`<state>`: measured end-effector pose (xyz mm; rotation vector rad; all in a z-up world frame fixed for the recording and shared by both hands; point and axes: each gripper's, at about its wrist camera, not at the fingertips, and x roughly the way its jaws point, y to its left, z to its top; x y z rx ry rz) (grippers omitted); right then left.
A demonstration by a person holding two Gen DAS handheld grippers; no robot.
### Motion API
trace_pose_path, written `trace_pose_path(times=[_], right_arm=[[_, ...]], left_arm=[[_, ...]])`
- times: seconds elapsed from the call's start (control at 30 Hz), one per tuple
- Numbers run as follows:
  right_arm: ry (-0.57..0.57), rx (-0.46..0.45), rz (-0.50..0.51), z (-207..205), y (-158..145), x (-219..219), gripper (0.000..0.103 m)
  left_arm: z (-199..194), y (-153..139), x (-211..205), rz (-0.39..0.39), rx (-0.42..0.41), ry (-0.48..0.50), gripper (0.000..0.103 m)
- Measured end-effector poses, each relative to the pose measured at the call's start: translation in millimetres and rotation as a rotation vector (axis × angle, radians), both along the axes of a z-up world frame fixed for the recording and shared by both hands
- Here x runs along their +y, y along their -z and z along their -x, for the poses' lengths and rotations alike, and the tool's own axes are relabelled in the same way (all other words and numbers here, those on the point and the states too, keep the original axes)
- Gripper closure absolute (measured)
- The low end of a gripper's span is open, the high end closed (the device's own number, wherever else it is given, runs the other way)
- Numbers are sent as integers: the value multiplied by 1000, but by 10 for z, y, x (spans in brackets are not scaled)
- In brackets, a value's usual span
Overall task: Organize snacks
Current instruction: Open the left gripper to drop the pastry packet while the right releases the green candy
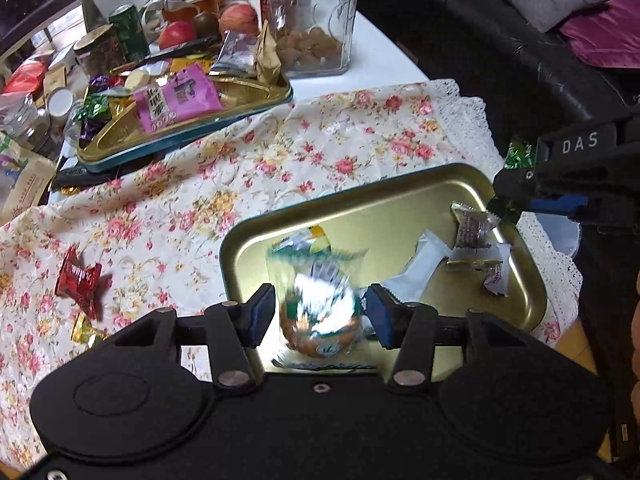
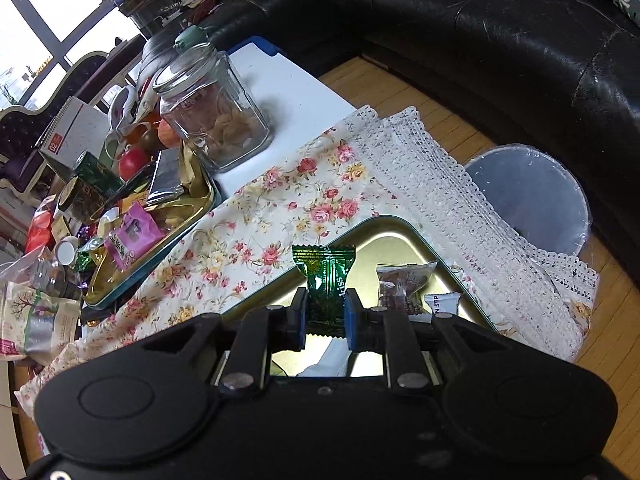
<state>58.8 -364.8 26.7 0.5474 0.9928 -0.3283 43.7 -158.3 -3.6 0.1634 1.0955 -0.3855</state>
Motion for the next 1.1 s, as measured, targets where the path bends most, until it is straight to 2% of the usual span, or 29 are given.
trace_pose_path(times=[0.17, 0.4, 0.57, 0.7, 0.83, 1.0, 1.1], right_arm=[[-8, -3, -8, 35, -16, 3, 83], [1, 25, -14, 71, 29, -55, 83], [-16, 60, 4, 109, 89, -67, 83], [-30, 81, -1, 136, 118, -71, 80], [-23, 89, -5, 142, 122, -80, 72], [-14, 90, -15, 123, 114, -69, 71], [-25, 86, -22, 100, 94, -32, 67]], left_arm=[[-43, -19, 12, 19, 5, -15, 43], [-99, 144, 35, -80, 52, -66, 43], [-100, 193, 43, -98, 86, -67, 43], [-90, 154, 39, -96, 71, -62, 43], [-100, 149, 48, -97, 73, -67, 43], [-108, 175, 70, -107, 85, -76, 43], [-108, 194, 79, -113, 94, -82, 43]])
